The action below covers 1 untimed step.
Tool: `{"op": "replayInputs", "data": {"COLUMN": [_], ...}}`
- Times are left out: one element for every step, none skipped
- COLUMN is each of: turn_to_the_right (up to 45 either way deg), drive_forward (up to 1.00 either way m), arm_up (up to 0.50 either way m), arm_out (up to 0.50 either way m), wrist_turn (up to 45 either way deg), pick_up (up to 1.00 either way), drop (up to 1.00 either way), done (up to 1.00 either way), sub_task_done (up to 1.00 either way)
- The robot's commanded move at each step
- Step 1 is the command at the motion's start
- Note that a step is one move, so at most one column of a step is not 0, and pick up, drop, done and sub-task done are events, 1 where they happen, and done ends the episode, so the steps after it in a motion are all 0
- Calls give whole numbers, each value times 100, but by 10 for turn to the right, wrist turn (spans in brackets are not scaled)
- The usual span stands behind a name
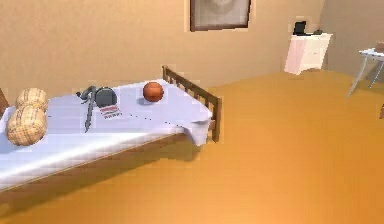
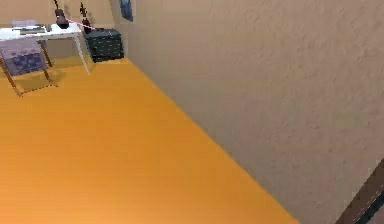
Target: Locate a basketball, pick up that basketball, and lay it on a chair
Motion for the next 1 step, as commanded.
{"op": "replayInputs", "data": {"turn_to_the_right": [0], "drive_forward": [100], "arm_up": [0], "arm_out": [0], "wrist_turn": [0], "pick_up": [0], "drop": [0], "done": [0], "sub_task_done": [0]}}
